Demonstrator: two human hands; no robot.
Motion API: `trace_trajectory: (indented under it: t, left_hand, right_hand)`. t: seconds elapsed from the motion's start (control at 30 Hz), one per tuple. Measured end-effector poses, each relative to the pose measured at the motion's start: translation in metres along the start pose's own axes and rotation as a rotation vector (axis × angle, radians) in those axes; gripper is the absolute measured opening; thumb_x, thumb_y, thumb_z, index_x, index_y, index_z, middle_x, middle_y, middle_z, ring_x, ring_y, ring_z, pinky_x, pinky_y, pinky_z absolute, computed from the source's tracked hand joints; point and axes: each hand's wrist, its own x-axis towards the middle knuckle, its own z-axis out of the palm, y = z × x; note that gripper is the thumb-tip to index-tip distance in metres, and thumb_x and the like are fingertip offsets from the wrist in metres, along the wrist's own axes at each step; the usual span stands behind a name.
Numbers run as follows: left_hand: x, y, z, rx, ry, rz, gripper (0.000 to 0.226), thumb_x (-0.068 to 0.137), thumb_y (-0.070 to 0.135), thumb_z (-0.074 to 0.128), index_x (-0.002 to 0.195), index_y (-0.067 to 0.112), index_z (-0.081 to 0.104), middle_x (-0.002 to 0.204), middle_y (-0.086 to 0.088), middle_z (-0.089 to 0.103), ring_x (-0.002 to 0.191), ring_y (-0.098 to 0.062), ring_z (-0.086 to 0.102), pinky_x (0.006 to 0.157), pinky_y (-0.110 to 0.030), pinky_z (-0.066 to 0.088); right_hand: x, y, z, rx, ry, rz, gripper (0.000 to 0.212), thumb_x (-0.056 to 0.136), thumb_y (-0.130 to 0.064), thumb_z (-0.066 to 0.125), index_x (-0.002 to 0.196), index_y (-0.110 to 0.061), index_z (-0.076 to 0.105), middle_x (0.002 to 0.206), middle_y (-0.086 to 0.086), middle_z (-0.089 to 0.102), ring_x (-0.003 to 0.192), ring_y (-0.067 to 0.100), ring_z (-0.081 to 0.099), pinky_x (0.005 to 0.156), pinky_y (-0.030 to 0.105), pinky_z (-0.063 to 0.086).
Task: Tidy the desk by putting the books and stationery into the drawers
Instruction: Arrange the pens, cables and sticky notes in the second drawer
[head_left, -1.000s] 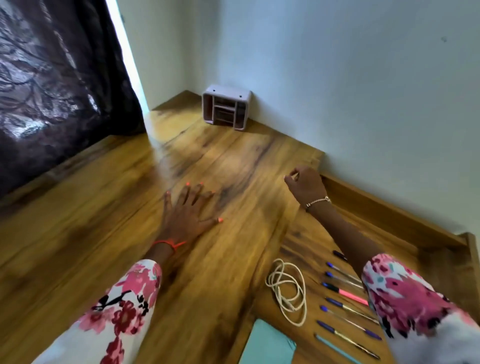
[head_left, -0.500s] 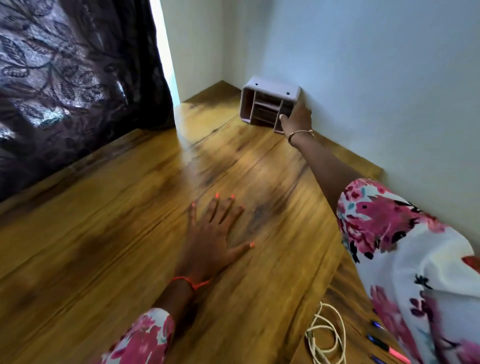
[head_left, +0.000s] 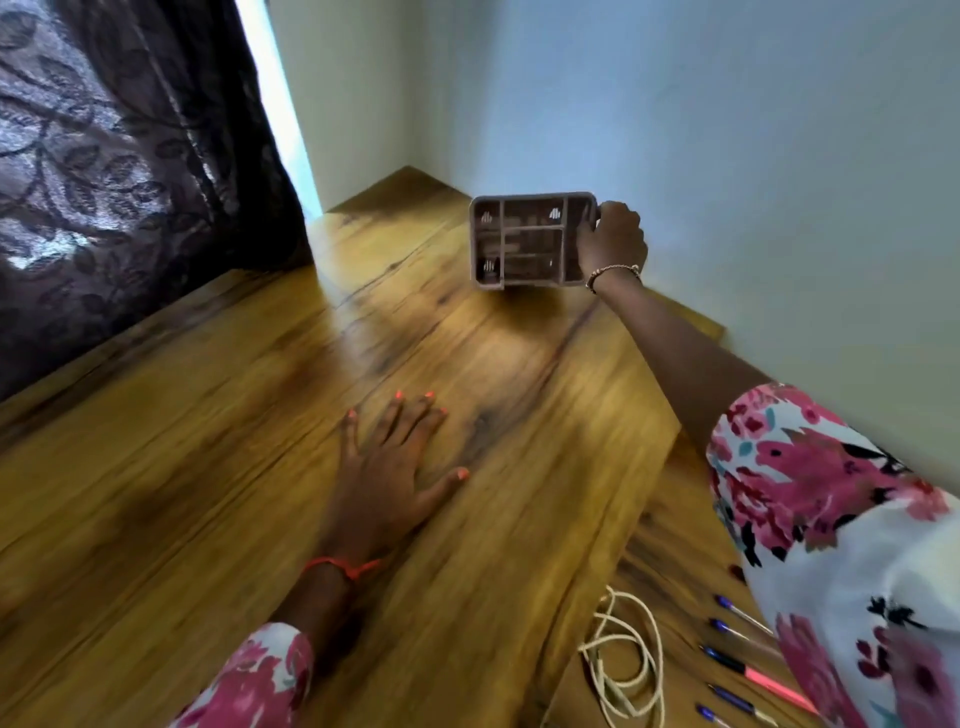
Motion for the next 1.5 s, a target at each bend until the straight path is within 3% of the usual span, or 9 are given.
trace_trajectory:
  t: [0.23, 0.37, 0.5, 0.6, 0.7, 0.83, 1.0, 1.23, 1.5]
  left_hand:
    - [-0.004, 0.003, 0.0, 0.018, 0.042, 0.001, 0.07, 0.08, 0.067, 0.036, 0.138, 0.028, 0.037, 0.15, 0.009, 0.029, 0.141, -0.015, 0.018, 0.11, -0.056, 0.003]
    - [-0.012, 0.034, 0.01, -0.022, 0.032, -0.085, 0.06, 0.088, 0.038, 0.056, 0.139, 0.013, 0.037, 0.151, -0.005, 0.028, 0.141, -0.023, 0.02, 0.108, -0.059, 0.013]
    - [-0.042, 0.112, 0.028, -0.194, -0.025, 0.147, 0.072, 0.084, 0.045, 0.041, 0.141, 0.003, 0.03, 0.15, -0.013, 0.027, 0.139, -0.018, 0.014, 0.112, -0.039, 0.008]
    - [-0.059, 0.173, 0.037, -0.352, -0.085, 0.295, 0.068, 0.086, 0.043, 0.041, 0.143, 0.008, 0.026, 0.152, -0.007, 0.022, 0.138, -0.01, 0.01, 0.113, -0.03, 0.01]
    - [-0.069, 0.218, 0.047, -0.475, -0.196, 0.362, 0.072, 0.092, 0.03, 0.052, 0.143, 0.021, 0.002, 0.15, 0.01, -0.006, 0.14, -0.006, -0.003, 0.113, -0.025, 0.011]
    - [-0.069, 0.243, 0.066, -0.479, -0.383, 0.251, 0.082, 0.093, 0.032, 0.049, 0.144, 0.018, -0.014, 0.142, 0.011, -0.031, 0.14, -0.012, -0.005, 0.11, -0.029, 0.019]
    - [-0.058, 0.246, 0.083, -0.506, -0.514, 0.078, 0.085, 0.093, 0.039, 0.047, 0.144, 0.015, -0.017, 0.145, 0.004, -0.036, 0.142, -0.022, -0.004, 0.114, -0.046, 0.019]
    - [-0.053, 0.24, 0.099, -0.394, -0.525, 0.024, 0.085, 0.092, 0.04, 0.046, 0.144, 0.01, -0.015, 0.142, 0.001, -0.041, 0.139, -0.02, -0.02, 0.116, -0.046, 0.012]
    - [-0.055, 0.239, 0.096, -0.338, -0.468, 0.018, 0.085, 0.093, 0.039, 0.047, 0.143, 0.011, -0.015, 0.14, 0.004, -0.039, 0.139, -0.017, -0.021, 0.115, -0.041, 0.009]
  right_hand:
    - [-0.044, 0.092, -0.099, -0.002, -0.021, -0.055, 0.031, 0.094, -0.039, 0.041, 0.111, -0.022, 0.061, 0.115, 0.014, 0.062, 0.107, 0.037, 0.055, 0.084, 0.037, 0.043]
    - [-0.081, 0.155, -0.148, -0.029, -0.086, -0.036, 0.024, 0.092, -0.03, 0.048, 0.105, -0.022, 0.065, 0.11, 0.015, 0.065, 0.102, 0.036, 0.059, 0.074, 0.032, 0.04]
    - [-0.11, 0.207, -0.163, -0.058, -0.185, 0.055, 0.021, 0.087, -0.025, 0.055, 0.102, -0.018, 0.068, 0.116, 0.013, 0.064, 0.106, 0.033, 0.059, 0.084, 0.035, 0.045]
    - [-0.125, 0.227, -0.156, -0.062, -0.247, 0.114, 0.02, 0.085, -0.02, 0.059, 0.101, -0.012, 0.069, 0.112, 0.015, 0.066, 0.102, 0.032, 0.06, 0.077, 0.03, 0.044]
    - [-0.135, 0.235, -0.138, -0.068, -0.307, 0.121, 0.024, 0.086, -0.016, 0.06, 0.107, -0.009, 0.068, 0.112, 0.015, 0.067, 0.102, 0.03, 0.061, 0.084, 0.032, 0.046]
    - [-0.133, 0.239, -0.112, -0.047, -0.346, 0.098, 0.022, 0.086, -0.015, 0.061, 0.105, -0.008, 0.069, 0.109, 0.012, 0.069, 0.098, 0.025, 0.062, 0.079, 0.028, 0.045]
    - [-0.125, 0.231, -0.085, -0.057, -0.364, 0.091, 0.022, 0.087, -0.016, 0.06, 0.105, -0.008, 0.068, 0.108, 0.011, 0.069, 0.095, 0.025, 0.064, 0.08, 0.031, 0.05]
    - [-0.119, 0.228, -0.064, -0.091, -0.403, 0.065, 0.023, 0.089, -0.016, 0.057, 0.109, -0.007, 0.066, 0.11, 0.013, 0.067, 0.099, 0.028, 0.063, 0.083, 0.036, 0.052]
    - [-0.126, 0.233, -0.063, -0.066, -0.397, 0.077, 0.03, 0.088, -0.011, 0.058, 0.116, -0.002, 0.059, 0.117, 0.018, 0.061, 0.103, 0.032, 0.061, 0.09, 0.039, 0.051]
